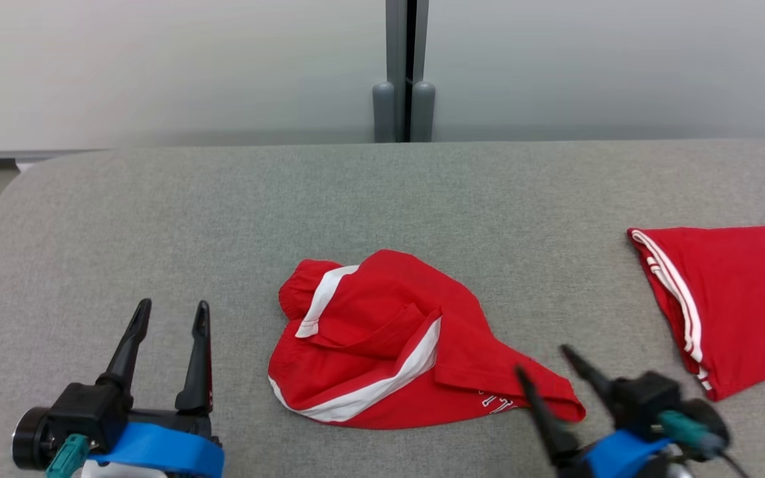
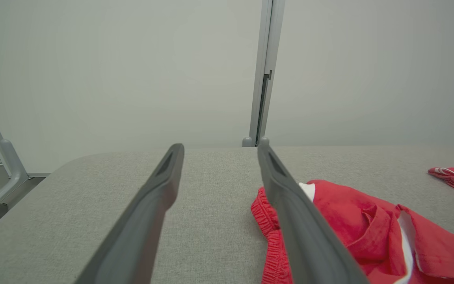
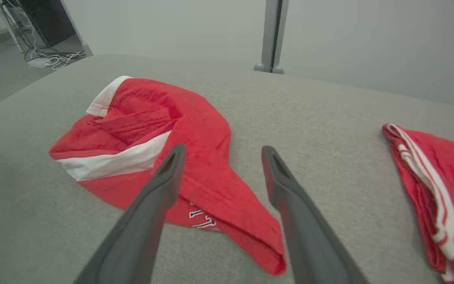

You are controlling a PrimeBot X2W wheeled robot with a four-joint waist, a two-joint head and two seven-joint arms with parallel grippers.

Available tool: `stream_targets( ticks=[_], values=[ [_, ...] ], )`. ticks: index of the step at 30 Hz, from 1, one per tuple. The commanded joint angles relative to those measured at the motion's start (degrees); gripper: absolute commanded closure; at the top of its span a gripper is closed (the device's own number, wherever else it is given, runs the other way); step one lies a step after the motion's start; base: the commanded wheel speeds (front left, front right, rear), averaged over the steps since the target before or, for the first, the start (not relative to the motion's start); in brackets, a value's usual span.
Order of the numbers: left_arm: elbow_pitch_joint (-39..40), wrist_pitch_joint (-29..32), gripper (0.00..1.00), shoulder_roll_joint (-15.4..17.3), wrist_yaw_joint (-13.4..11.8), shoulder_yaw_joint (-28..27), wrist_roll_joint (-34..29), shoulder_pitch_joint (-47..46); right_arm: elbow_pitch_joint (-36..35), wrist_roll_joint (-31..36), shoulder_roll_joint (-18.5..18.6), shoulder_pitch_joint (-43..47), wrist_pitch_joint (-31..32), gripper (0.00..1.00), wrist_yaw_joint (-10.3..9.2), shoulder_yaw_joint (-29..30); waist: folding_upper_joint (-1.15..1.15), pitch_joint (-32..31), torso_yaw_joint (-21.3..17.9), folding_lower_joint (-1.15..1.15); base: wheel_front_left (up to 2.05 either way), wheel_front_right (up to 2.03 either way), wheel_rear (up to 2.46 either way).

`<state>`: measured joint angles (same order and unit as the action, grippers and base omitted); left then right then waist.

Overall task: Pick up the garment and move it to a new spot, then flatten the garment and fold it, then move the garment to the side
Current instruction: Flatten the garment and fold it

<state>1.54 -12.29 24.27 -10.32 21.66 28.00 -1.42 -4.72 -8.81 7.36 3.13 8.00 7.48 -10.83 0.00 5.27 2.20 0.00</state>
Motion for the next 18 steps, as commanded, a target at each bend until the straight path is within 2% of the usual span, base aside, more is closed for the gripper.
stream_targets(
  ticks=[1,4,8,16,17,18],
  values=[
    [0.1,-0.3,0.0,-0.2,0.1,0.1,-0.3,-1.0,0.4,-0.1,0.4,-1.1,0.1,0.0,0.02,-0.6,0.0,0.7,0.6,0.0,0.0,0.0,0.0],
    [-0.4,-0.5,0.0,-0.8,0.6,0.6,-0.5,-2.4,4.8,-0.1,0.6,-3.7,0.4,0.0,0.02,-6.2,0.0,2.0,1.6,0.0,0.0,0.0,0.0],
    [-1.2,-1.0,0.0,-1.8,1.2,1.1,-0.5,-4.2,11.0,1.4,0.6,-7.9,-0.2,0.0,0.02,-10.8,0.0,3.8,3.0,0.0,0.0,0.0,0.0],
    [-3.2,-1.9,0.0,-3.4,2.2,1.5,-0.6,-6.6,19.6,4.8,0.2,-13.0,-1.8,0.0,0.02,-11.7,0.0,5.9,4.5,0.0,0.0,0.0,0.0],
    [-3.4,-2.1,0.0,-3.5,2.2,1.5,-0.6,-6.8,20.2,5.1,0.1,-13.4,-1.9,0.11,0.02,-11.6,0.0,6.0,4.5,0.0,0.0,0.0,0.0],
    [-3.5,-2.0,0.0,-3.7,2.3,1.5,-0.7,-6.9,20.8,5.1,-0.1,-13.8,-1.9,0.39,0.02,-11.5,0.0,6.1,4.4,0.0,0.0,0.0,0.0]
  ],
)
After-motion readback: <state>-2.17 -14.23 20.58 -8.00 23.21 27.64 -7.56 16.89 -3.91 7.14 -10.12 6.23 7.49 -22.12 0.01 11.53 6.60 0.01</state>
